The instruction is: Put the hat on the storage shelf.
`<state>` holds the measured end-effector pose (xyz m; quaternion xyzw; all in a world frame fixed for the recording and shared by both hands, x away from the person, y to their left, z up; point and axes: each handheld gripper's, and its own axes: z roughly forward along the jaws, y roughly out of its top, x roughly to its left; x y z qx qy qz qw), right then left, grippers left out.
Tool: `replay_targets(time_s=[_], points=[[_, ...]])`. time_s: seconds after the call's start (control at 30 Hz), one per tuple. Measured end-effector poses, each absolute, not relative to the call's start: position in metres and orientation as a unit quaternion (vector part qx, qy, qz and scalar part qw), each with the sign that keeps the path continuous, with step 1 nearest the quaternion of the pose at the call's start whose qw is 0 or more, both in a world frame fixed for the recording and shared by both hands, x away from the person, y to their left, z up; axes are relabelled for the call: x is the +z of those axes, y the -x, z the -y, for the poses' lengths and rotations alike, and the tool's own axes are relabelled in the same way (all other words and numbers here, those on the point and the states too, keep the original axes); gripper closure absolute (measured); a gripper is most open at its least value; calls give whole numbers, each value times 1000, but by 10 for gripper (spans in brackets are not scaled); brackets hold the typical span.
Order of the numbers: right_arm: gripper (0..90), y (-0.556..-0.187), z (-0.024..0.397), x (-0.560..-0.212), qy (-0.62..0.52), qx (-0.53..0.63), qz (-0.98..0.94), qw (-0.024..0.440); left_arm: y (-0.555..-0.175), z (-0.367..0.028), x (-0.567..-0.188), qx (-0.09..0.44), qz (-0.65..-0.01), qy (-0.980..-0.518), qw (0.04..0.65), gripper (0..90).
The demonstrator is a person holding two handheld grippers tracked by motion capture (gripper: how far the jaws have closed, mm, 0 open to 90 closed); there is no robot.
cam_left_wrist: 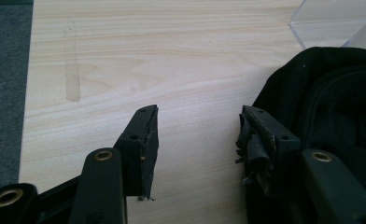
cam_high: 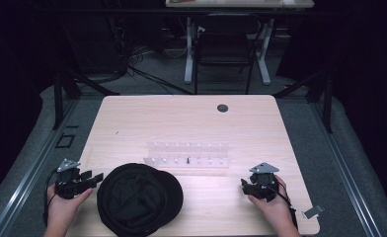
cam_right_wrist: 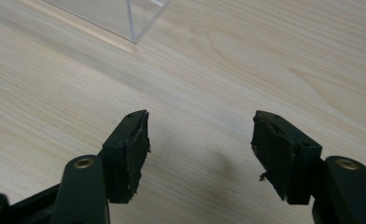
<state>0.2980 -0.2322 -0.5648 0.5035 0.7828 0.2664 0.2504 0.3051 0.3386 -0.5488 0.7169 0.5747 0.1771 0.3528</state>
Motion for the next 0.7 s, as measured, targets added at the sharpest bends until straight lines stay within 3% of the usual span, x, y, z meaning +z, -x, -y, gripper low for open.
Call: replay_targets(time_s=[0.17,0.33,0.7], points=[[405,-296,232,-563,-503,274,-779,257,-305,-341,-547,177,-581,-711,354,515],[504,-292,230,-556,-502,278,-776,261,-306,-339,-545,160,-582,-718,347,550],[538,-291,231,-554,-520,291,-768,232,-308,-329,-534,141,-578,-727,342,544]])
